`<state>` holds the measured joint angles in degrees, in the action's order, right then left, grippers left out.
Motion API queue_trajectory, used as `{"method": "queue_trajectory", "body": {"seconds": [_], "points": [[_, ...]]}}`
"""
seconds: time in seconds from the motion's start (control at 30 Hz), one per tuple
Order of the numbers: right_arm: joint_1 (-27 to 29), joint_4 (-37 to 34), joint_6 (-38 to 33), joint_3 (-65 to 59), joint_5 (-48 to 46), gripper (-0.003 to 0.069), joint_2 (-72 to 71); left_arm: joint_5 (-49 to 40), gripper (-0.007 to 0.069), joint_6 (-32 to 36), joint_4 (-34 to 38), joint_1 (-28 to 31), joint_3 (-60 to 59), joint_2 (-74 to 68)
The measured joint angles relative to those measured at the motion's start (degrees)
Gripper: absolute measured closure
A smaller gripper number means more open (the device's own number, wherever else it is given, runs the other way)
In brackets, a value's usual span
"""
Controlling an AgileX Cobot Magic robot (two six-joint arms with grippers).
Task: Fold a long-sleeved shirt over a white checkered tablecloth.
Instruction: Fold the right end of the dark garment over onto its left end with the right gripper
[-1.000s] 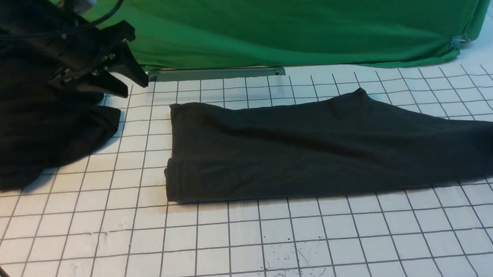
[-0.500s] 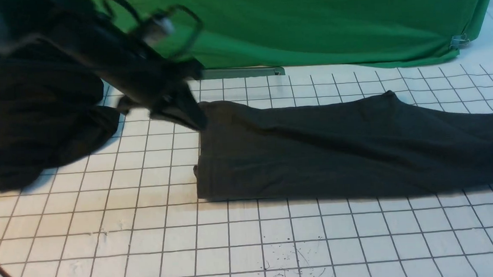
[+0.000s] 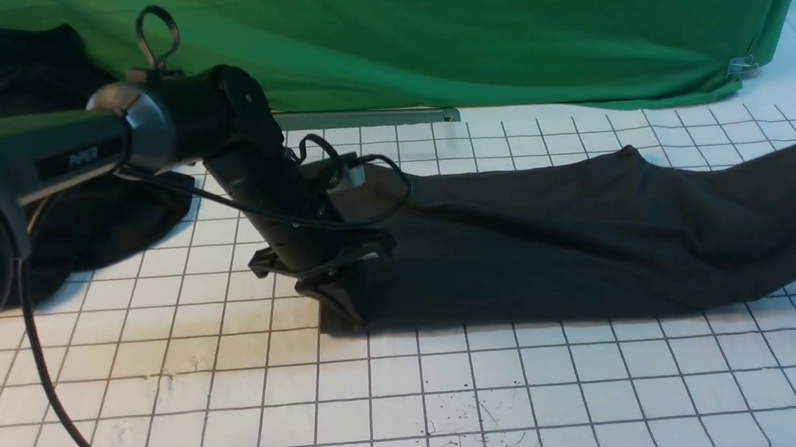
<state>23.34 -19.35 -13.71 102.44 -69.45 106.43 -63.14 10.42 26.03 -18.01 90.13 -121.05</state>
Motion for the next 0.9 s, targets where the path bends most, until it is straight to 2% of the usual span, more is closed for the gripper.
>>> {"method": "queue_trajectory", "body": {"seconds": [0.1,0.27,0.3,0.47,0.6,0.7,0.73,0.9], "points": [[-2.5,-0.3,-0.2,0.0,-0.1,0.0636,-2.4,-1.9,0.0625,-0.2,-0.3,0.0,0.0,0.0],[-12.1,-1.6,0.9,0.0,-0.2,0.0636,-5.8,-3.4,0.0625,-0.2,-0.7,1.0,-0.1,3.5],[-12.5,-1.8,0.9,0.0,-0.2,0.0636,-5.8,-3.5,0.0625,-0.2,-0.7,1.3,-0.1,4.0],[-21.4,-4.3,2.4,0.0,1.6,0.0636,-5.8,-4.6,0.0625,0.4,-0.3,4.6,-0.1,10.8],[-30.3,-6.0,5.4,0.0,7.2,0.0636,-5.8,-4.9,0.0625,1.9,-0.1,9.4,-0.1,14.7],[-38.7,-6.1,8.7,0.0,14.5,0.0636,-5.0,-5.1,0.0625,2.1,1.3,14.5,-0.1,16.1],[-43.0,-6.3,9.7,0.0,18.7,0.0637,-4.2,-5.1,0.0625,2.1,2.9,16.5,-0.1,16.2],[-53.2,-6.2,10.1,0.0,29.6,0.0636,1.5,-5.1,0.0625,3.4,5.8,19.0,-0.1,16.2]]}}
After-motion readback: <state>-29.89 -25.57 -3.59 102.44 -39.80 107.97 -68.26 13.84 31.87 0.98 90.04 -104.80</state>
